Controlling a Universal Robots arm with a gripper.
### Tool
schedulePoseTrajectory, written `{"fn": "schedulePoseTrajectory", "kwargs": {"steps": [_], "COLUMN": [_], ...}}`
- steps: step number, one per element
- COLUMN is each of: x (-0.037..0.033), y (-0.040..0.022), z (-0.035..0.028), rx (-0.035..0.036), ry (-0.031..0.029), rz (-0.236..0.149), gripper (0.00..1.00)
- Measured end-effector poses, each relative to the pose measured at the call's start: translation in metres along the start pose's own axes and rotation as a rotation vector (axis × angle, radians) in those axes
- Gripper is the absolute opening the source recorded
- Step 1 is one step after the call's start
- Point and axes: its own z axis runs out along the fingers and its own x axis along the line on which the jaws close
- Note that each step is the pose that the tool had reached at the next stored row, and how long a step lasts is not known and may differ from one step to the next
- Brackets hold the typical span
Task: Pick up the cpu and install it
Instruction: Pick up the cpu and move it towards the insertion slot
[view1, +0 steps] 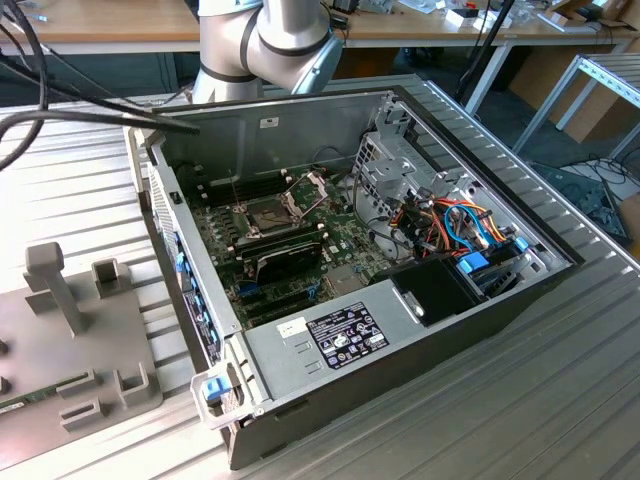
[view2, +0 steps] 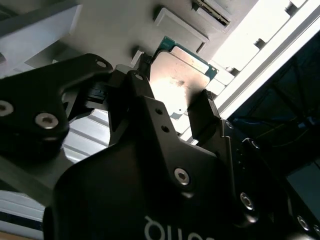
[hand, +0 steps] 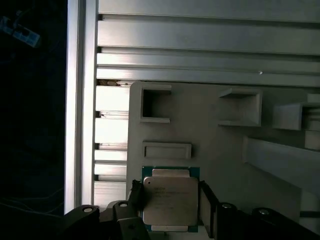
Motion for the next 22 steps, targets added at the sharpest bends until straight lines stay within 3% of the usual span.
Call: {"fn": "schedulePoseTrajectory", "kwargs": {"steps": [12, 14, 22], "x": [-0.0001, -0.0001, -0.0002], "y": [0.0001, 0.0002, 0.0002], "z": [-0.0419, -0.0546, -0.0837], "rx": [0.0002, 0.0003, 0.0003], "ry": [-0.0065, -0.008, -0.0111], "rz": [0.0, 0.0, 0.0], "gripper": [0.55, 0.55, 0.55]}}
